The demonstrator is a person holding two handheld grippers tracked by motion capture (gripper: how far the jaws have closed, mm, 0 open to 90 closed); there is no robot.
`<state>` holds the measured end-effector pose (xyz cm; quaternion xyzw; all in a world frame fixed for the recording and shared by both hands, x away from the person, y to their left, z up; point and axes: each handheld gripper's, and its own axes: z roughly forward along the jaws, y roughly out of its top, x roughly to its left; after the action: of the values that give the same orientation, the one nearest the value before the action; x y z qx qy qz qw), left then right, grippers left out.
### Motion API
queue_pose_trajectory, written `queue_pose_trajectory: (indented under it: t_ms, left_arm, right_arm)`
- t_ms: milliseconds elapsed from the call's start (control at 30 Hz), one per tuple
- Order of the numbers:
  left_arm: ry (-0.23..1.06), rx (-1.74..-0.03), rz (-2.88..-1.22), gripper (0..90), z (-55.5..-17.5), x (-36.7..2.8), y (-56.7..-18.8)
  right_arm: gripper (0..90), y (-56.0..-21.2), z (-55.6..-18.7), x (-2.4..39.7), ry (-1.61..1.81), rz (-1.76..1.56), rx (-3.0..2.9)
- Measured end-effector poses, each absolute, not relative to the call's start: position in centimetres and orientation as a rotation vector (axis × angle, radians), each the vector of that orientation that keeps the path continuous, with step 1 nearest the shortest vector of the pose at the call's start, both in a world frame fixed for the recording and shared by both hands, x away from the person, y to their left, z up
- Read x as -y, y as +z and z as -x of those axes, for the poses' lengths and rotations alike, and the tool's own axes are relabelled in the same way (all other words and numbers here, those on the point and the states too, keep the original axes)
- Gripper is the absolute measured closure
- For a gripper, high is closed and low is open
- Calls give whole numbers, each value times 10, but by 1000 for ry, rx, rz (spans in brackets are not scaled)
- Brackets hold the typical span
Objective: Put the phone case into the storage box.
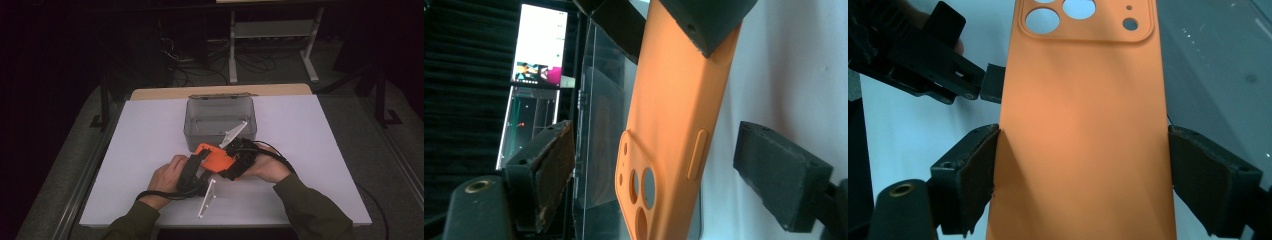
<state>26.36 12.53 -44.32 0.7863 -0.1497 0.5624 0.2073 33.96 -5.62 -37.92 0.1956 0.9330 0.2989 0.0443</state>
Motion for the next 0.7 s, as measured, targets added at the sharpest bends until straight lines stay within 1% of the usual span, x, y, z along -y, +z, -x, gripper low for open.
queue_pose_trajectory:
  t_ms: [467,700]
  left_arm:
    - [1620,443,-2149,270,-262,-125,-445]
    - [1627,455,-2139,320,-260,-124,-447]
  right_arm:
    - [156,-377,-339,49,913,-588,-2860]
    - [156,-376,-340,48,908,-590,-2864]
